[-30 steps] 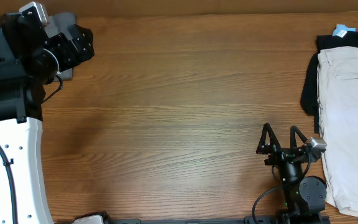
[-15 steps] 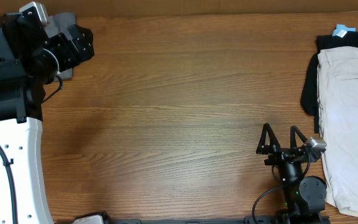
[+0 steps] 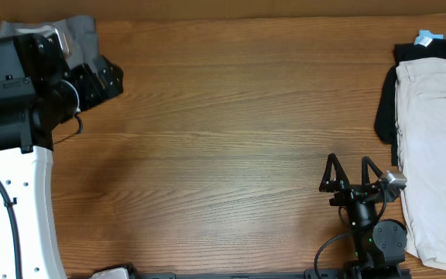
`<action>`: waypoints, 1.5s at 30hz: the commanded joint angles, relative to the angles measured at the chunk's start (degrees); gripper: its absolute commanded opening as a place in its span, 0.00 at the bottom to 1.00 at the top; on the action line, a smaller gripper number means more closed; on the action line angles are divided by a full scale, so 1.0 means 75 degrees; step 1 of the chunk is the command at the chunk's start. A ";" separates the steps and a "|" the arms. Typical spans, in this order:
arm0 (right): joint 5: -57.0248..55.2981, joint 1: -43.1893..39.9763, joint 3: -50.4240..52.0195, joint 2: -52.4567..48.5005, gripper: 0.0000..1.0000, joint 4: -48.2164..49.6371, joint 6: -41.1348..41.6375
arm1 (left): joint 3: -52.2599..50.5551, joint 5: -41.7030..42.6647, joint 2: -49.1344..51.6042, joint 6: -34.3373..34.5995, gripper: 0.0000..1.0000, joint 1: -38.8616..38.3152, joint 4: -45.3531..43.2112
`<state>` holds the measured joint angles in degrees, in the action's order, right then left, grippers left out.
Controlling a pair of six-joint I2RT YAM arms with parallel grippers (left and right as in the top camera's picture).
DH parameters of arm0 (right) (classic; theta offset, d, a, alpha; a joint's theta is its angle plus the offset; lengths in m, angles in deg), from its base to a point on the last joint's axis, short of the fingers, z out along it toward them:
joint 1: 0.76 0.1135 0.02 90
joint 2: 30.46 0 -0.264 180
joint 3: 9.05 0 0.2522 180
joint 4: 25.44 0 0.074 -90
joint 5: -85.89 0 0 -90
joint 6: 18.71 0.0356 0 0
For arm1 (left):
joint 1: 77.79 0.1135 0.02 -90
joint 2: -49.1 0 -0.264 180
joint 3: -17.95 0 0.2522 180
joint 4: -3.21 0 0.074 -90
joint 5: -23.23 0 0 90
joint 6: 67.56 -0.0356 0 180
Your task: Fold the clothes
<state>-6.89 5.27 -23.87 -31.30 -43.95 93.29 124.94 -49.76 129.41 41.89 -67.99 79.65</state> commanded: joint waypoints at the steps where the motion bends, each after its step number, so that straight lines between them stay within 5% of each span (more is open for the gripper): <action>1: 0.0041 -0.0012 0.0082 0.0090 1.00 0.0023 -0.0082 | -0.0236 -0.0624 -0.0574 -0.0213 1.00 -0.0219 0.0300; 9: 0.0041 -0.0012 0.0082 0.0090 1.00 0.0023 -0.0085 | -0.3182 -0.1224 -0.2978 -0.0425 1.00 -0.1119 -0.1081; 18: 0.0041 -0.0012 0.0082 0.0090 1.00 0.0023 -0.0082 | -0.7979 -0.1160 -0.6945 -0.0425 1.00 -0.1253 -0.5021; 27: 0.0041 -0.0012 0.0082 0.0090 1.00 0.0023 -0.0085 | -1.1132 -0.1486 -0.9119 -0.0423 1.00 -0.1247 -0.8087; 39: 0.0041 -0.0012 0.0082 0.0090 1.00 0.0023 -0.0085 | -1.2397 -0.2576 -1.0690 -0.0493 1.00 -0.1195 -0.8317; 45: 0.0041 -0.0012 0.0082 0.0090 1.00 0.0023 -0.0085 | -1.2394 -0.2294 -1.0687 -0.1600 1.00 -0.1166 -0.7764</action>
<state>-6.89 5.27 -23.87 -31.30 -43.95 93.25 32.22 -67.02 49.96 35.57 -77.06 21.44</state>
